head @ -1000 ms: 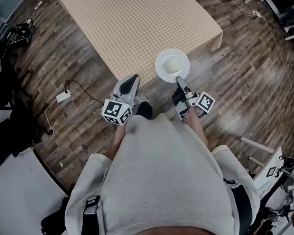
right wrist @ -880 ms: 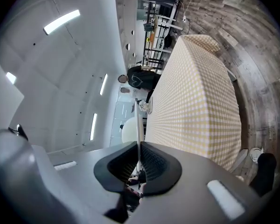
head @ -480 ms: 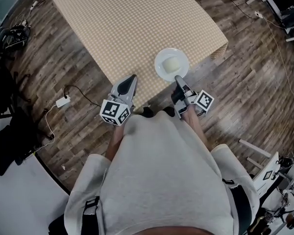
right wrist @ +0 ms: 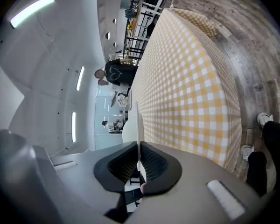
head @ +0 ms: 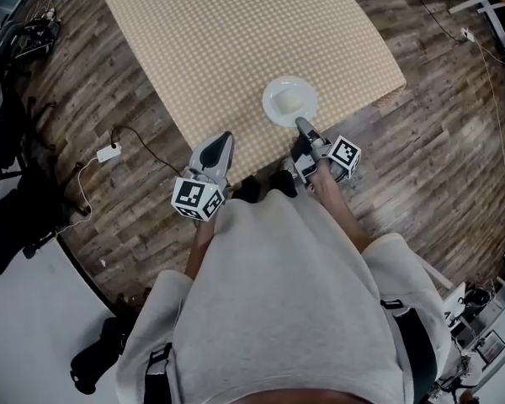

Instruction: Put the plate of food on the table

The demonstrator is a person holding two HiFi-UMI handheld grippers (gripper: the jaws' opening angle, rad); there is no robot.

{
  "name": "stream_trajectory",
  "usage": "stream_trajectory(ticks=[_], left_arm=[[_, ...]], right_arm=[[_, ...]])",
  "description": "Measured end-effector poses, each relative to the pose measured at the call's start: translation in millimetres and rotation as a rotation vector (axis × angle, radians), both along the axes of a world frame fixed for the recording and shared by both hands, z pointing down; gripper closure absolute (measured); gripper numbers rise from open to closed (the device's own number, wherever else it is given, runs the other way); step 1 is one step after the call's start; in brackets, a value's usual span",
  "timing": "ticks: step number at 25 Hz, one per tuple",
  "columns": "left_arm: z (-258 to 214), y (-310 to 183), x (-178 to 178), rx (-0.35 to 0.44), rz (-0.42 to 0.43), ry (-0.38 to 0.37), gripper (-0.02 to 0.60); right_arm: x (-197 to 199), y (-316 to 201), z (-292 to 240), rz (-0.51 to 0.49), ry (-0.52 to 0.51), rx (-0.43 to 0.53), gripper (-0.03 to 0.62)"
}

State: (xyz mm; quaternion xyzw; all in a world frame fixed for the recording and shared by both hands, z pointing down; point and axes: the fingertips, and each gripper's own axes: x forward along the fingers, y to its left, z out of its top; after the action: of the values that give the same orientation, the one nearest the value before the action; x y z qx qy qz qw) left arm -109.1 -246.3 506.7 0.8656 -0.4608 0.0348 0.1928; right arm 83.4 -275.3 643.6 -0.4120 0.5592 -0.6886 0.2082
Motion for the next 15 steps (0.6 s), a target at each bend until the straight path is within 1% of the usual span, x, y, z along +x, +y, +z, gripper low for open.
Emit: stream_trajectory(ticks=[3,7,9,15], left_arm=[[8,0,-5,-0.028,-0.039,-0.009,0.572],[17,4,-15,-0.056,-0.077,-0.023,0.572],[19,7,-18,-0.063,-0.086,-0.029,0.572],[24,11,-16,-0.077,-0.092,-0.032,0.572]], right_arm=[[-5,-22,19,-0.022,-0.025,-0.006,0.579],[-7,-37,38,-0.017,-0.029,-0.050,0.574],[-8,-41,42,-0.012,-0.029,-0.064,0.576],[-10,-45,54,0.008,-0.074,-0.074,0.574]])
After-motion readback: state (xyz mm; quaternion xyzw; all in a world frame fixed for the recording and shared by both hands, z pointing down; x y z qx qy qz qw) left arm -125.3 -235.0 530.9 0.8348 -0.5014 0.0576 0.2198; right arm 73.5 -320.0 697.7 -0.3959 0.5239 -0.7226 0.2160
